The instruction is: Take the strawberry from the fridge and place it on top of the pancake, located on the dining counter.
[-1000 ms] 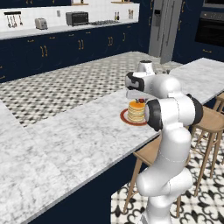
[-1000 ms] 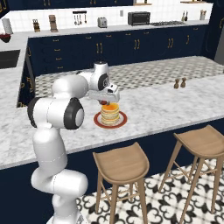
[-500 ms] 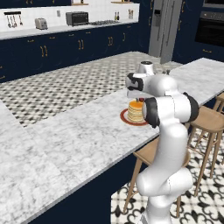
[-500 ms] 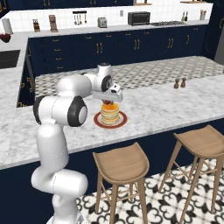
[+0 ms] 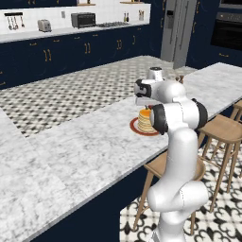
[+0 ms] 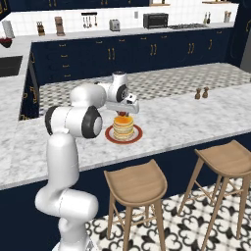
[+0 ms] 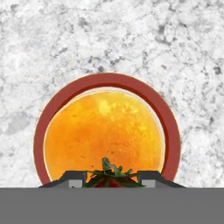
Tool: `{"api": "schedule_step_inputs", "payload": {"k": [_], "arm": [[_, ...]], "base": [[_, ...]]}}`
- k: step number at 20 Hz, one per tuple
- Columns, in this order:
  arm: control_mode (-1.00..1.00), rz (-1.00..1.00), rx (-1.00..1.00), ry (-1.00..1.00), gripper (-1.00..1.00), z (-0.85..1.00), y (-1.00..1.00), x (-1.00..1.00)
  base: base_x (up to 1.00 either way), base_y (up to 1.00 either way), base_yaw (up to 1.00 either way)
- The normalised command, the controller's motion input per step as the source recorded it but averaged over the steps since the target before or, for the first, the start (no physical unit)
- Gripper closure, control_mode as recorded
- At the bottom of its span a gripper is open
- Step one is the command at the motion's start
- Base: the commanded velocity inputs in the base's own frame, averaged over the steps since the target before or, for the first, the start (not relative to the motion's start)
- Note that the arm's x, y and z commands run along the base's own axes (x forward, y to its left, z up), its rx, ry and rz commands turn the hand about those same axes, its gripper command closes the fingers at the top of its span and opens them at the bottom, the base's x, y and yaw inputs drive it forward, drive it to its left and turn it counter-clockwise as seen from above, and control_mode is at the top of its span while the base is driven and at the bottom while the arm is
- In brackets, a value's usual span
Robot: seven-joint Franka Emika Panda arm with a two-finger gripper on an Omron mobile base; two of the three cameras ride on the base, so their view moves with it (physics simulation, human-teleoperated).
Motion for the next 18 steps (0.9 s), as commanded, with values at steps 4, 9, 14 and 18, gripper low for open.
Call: {"api": "schedule_step_inputs", "payload": {"k": [4, 9, 14, 18], "arm": [[-1.0, 0.0, 0.0, 0.0, 1.0, -0.27, 0.0, 0.19], [-1.0, 0.01, 0.0, 0.0, 1.0, -0.38, 0.0, 0.01], [-1.0, 0.01, 0.0, 0.0, 1.0, -0.33, 0.0, 0.0], [-1.0, 0.0, 0.0, 0.0, -1.0, -0.23, 0.0, -0.02]], "base": [[0.0, 0.0, 0.0], [0.0, 0.0, 0.0], [0.0, 0.0, 0.0], [0.0, 0.0, 0.0]]}}
